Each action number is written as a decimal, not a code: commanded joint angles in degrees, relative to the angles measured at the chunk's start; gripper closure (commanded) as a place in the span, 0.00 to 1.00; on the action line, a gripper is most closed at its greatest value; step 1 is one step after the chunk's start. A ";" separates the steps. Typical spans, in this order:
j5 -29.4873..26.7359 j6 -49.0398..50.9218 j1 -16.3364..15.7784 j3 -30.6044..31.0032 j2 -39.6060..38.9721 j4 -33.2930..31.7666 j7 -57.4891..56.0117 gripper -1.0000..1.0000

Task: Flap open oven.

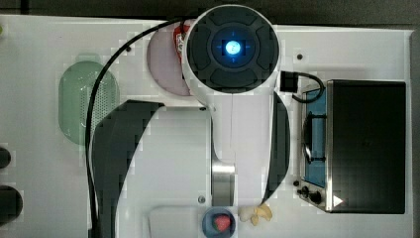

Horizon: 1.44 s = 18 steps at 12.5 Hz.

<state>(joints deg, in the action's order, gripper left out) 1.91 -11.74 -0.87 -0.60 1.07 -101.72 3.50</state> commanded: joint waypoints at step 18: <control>0.90 10.22 1.13 -5.71 10.99 -6.90 -7.35 0.82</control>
<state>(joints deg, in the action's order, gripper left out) 2.62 -1.49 -0.51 -4.62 12.11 -107.71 1.94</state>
